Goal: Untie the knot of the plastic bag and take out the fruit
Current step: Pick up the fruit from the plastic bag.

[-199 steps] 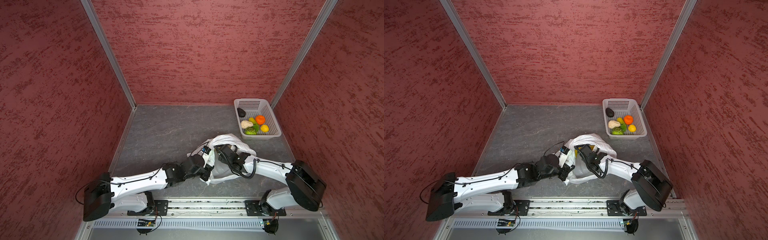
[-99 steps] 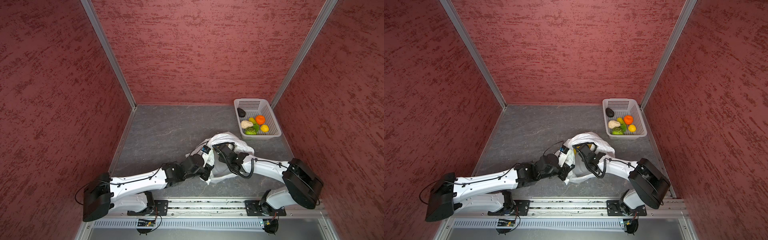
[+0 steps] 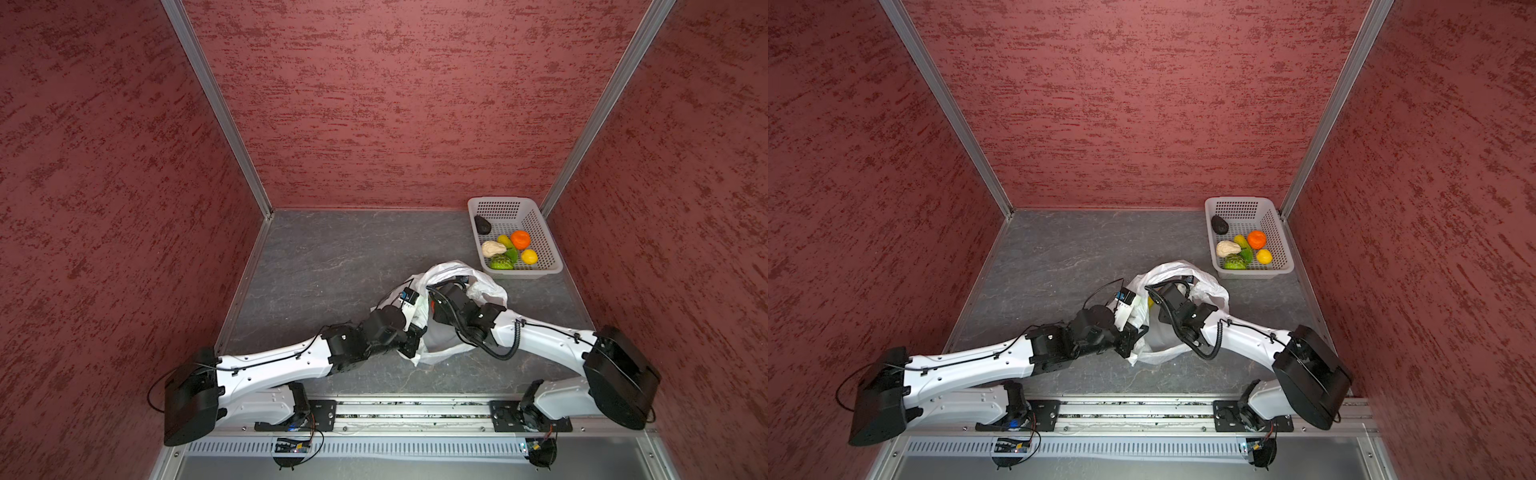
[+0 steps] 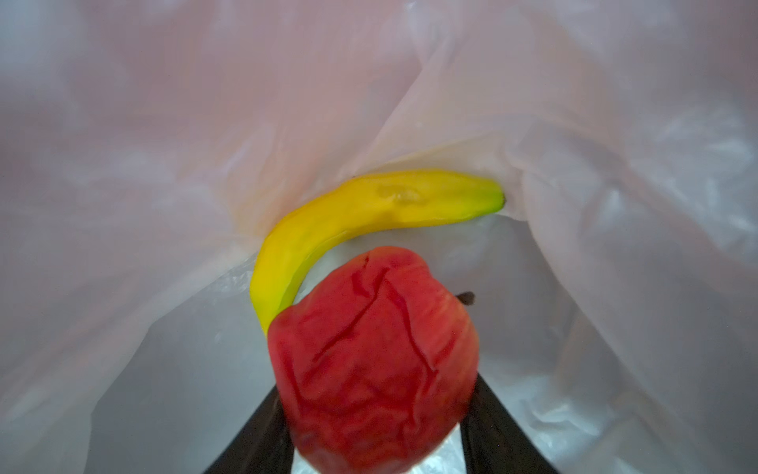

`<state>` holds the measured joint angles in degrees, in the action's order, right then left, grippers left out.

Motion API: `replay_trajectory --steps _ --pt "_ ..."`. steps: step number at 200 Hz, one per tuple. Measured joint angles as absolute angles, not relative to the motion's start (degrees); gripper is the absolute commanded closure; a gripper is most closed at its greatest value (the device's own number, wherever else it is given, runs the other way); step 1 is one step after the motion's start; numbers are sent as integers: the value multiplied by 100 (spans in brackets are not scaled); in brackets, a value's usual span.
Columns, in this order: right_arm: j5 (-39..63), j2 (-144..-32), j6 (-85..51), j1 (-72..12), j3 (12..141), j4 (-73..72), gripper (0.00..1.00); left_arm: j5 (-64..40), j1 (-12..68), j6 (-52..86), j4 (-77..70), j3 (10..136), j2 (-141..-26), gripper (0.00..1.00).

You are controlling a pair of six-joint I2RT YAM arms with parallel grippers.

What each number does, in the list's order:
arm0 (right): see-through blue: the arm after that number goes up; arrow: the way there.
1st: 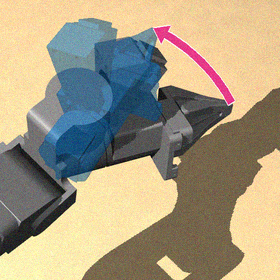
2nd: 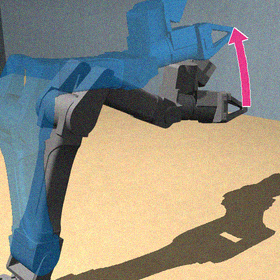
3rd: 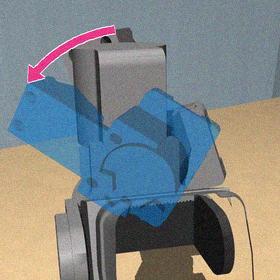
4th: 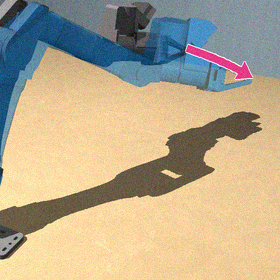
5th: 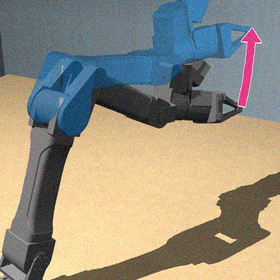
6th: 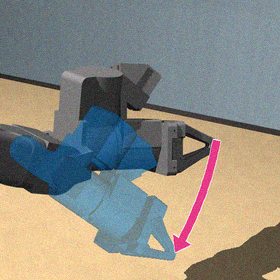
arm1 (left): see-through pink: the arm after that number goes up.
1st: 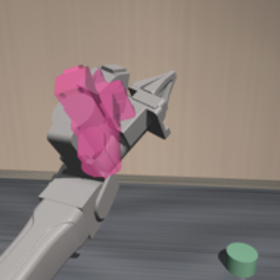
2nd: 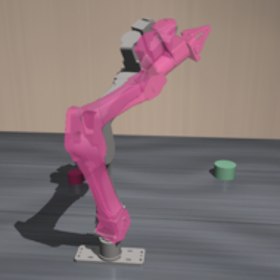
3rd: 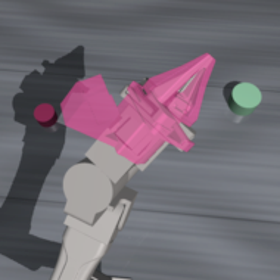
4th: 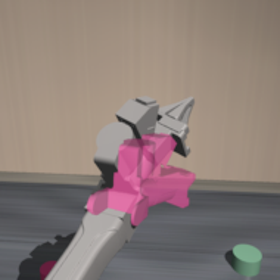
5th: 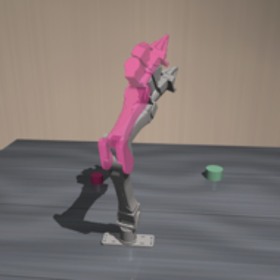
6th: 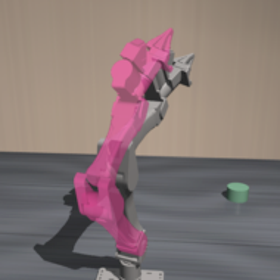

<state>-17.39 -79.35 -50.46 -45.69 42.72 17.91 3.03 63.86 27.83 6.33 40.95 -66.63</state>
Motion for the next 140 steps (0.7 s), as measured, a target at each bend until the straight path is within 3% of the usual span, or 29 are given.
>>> replay_trajectory --steps 140 --pt "-1059 -6987 -4654 -5107 4589 2526 63 257 5854 2921 593 4012 -6427 100"
